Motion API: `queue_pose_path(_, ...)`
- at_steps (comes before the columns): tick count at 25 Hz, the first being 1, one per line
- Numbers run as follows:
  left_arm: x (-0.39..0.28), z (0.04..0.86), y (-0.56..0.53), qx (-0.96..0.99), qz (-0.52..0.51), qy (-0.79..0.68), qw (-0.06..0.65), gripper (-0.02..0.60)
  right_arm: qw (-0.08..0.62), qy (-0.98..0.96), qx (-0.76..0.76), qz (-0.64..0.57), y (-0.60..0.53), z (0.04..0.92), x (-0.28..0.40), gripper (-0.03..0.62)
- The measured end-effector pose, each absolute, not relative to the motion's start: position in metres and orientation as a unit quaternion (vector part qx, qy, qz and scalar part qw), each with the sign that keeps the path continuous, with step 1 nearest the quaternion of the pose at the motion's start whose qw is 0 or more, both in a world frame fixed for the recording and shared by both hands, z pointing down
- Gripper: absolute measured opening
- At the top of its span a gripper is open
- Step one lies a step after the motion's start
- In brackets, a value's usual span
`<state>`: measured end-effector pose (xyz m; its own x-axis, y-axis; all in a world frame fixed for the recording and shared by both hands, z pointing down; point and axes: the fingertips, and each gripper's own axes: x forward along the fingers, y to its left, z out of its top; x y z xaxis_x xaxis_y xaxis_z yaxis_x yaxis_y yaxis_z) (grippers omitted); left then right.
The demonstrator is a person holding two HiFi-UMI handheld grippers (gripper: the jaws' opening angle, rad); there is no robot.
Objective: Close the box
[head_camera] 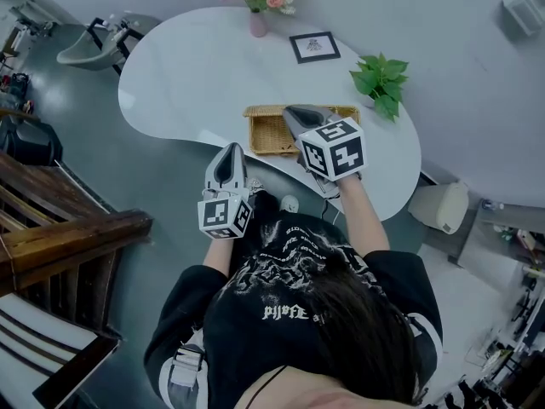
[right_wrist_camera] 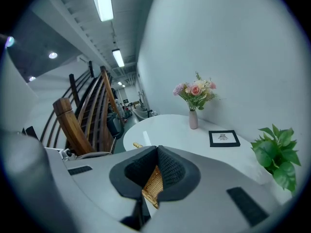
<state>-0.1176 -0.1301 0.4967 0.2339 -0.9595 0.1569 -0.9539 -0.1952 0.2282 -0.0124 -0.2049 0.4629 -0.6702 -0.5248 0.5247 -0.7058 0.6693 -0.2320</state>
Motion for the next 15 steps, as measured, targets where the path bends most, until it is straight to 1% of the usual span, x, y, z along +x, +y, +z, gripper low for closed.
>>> queue_pose_path(7, -0.108, 0.502, -0.119, 0.771, -0.001, -0.621, 0.139, 0.025, 0.21, -0.885, 0.337, 0.244, -0.186, 0.484, -0.007, 0.034)
queue_pose_path(15, -0.098, 0.512, -0.11, 0.773, 0.012, -0.618, 0.145, 0.025, 0.226, -0.877, 0.319, 0.278, -0.161, 0.52, -0.006, 0.035)
